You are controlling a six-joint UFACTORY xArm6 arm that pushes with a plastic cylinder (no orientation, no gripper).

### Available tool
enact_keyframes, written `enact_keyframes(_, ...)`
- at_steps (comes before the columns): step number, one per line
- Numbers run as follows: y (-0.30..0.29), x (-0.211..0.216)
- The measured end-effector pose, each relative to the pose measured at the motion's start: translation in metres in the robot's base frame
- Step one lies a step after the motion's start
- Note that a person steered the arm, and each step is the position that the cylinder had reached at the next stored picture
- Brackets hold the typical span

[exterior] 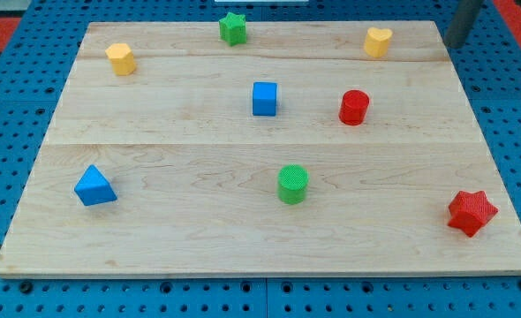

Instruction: Push the yellow heart to the bottom of green star

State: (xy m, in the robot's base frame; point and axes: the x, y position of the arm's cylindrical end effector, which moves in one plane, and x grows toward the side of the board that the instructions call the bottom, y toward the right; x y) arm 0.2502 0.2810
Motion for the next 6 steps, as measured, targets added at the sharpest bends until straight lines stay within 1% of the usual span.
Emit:
enact_keyframes(3,-0.123,-0.013)
enact_keyframes(5,-0.117,-0.038)
enact_keyframes(6,-0.174,-0.028)
